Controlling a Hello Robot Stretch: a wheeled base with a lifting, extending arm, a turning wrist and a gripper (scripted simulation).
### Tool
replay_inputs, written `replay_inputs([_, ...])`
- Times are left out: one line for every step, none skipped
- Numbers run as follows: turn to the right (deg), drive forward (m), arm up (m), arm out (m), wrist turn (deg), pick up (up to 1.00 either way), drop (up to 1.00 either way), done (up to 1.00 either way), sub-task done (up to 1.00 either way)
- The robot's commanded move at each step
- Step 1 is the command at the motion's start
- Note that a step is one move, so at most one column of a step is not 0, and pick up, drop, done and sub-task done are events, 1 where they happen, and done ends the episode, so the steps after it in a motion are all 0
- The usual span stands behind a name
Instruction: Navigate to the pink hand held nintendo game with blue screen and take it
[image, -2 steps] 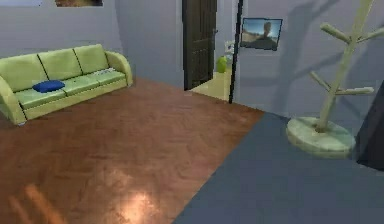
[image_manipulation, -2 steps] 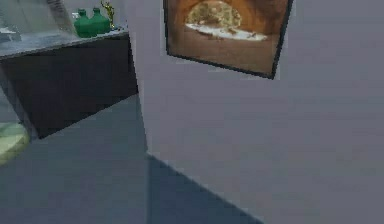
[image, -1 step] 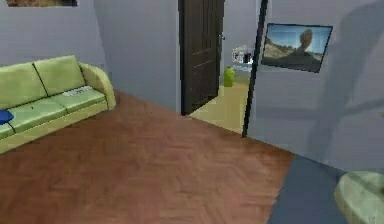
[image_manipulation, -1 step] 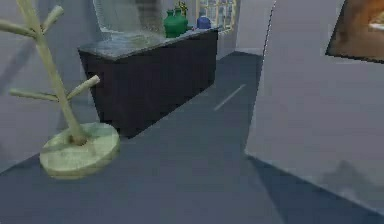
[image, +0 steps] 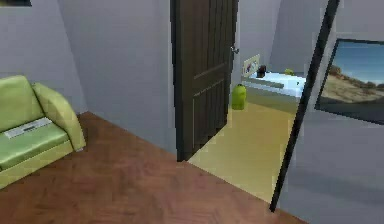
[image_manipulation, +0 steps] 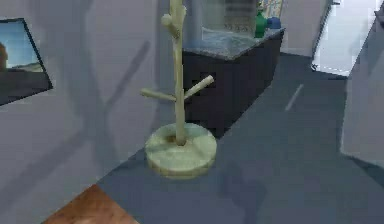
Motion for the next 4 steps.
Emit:
replay_inputs([0.0,1.00,0.00,0.00,0.0,0.00,0.00,0.00,0.00])
replay_inputs([15.0,0.00,0.00,0.00,0.0,0.00,0.00,0.00,0.00])
replay_inputs([0.0,0.10,0.00,0.00,0.0,0.00,0.00,0.00,0.00])
replay_inputs([18.0,0.00,0.00,0.00,0.0,0.00,0.00,0.00,0.00])
